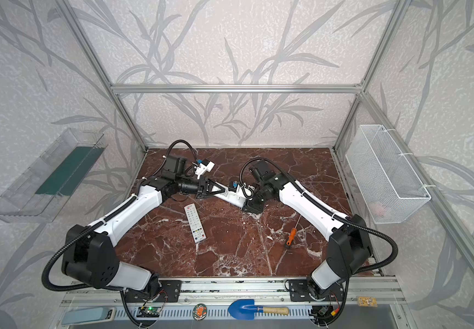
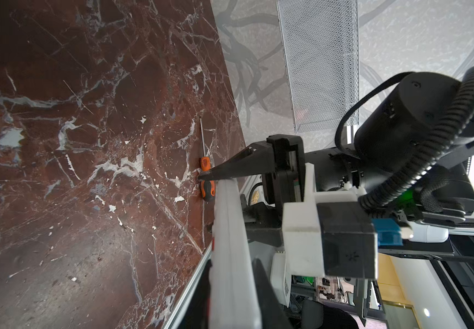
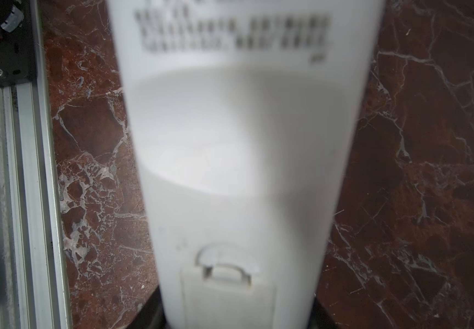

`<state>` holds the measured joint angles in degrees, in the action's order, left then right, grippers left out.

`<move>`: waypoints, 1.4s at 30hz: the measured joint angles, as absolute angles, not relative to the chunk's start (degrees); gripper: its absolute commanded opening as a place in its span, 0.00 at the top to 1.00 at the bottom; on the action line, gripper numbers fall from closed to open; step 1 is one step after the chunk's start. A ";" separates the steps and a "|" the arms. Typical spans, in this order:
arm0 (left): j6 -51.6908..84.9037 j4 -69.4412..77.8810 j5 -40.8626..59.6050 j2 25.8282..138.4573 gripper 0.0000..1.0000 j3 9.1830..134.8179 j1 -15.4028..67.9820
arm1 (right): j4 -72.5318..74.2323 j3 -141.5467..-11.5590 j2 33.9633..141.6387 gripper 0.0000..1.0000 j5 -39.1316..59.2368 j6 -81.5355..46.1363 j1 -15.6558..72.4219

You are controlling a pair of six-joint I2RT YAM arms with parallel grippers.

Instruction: Unload the batteries from the remote control

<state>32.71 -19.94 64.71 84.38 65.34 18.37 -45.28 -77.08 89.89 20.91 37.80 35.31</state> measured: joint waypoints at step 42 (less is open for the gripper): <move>46.00 9.87 42.68 95.64 1.00 52.66 27.03 | -33.30 -65.28 93.51 0.01 32.29 -31.77 21.30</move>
<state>46.00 9.87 42.68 95.64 52.66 27.03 -33.30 -65.28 93.51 32.29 -31.77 21.30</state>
